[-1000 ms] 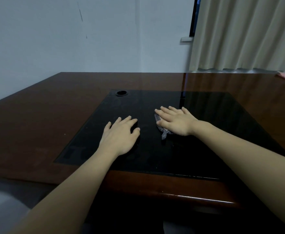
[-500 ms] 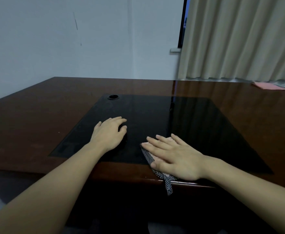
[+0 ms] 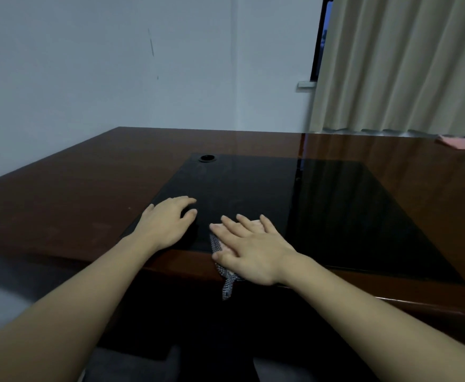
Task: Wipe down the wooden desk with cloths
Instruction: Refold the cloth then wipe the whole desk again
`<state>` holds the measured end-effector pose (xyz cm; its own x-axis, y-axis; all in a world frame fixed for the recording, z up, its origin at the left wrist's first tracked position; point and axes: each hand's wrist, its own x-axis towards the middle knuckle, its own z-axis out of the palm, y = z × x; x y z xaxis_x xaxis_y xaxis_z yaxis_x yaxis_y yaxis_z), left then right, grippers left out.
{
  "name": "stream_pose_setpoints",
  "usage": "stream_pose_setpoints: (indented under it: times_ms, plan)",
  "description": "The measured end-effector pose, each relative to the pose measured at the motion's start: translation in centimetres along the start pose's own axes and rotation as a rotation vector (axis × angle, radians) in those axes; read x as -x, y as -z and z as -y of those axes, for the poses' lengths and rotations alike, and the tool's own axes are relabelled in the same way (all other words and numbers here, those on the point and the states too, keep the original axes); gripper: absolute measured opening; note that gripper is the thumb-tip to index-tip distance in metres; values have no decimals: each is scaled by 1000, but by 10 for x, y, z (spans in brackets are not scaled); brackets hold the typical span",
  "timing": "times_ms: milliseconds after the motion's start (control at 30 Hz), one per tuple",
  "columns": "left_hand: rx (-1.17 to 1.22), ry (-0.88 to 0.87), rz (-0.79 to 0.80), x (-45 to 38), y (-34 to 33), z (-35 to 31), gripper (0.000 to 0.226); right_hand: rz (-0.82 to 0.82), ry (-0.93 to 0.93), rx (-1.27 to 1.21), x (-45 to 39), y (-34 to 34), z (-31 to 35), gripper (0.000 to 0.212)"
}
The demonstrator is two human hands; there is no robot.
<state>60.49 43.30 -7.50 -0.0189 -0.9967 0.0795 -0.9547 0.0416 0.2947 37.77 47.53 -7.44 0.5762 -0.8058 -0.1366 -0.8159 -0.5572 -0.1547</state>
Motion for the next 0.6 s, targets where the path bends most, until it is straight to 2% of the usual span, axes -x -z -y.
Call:
stream_pose_setpoints:
  times_ms: [200, 367, 600]
  plan:
    - [-13, -18, 17, 3, 0, 1, 48, 9, 34, 9, 12, 0, -10, 66]
    - [19, -25, -3, -17, 6, 17, 48, 50, -22, 25, 33, 4, -33, 62]
    - [34, -22, 12, -47, 7, 45, 48, 40, 24, 23, -17, 5, -3, 66]
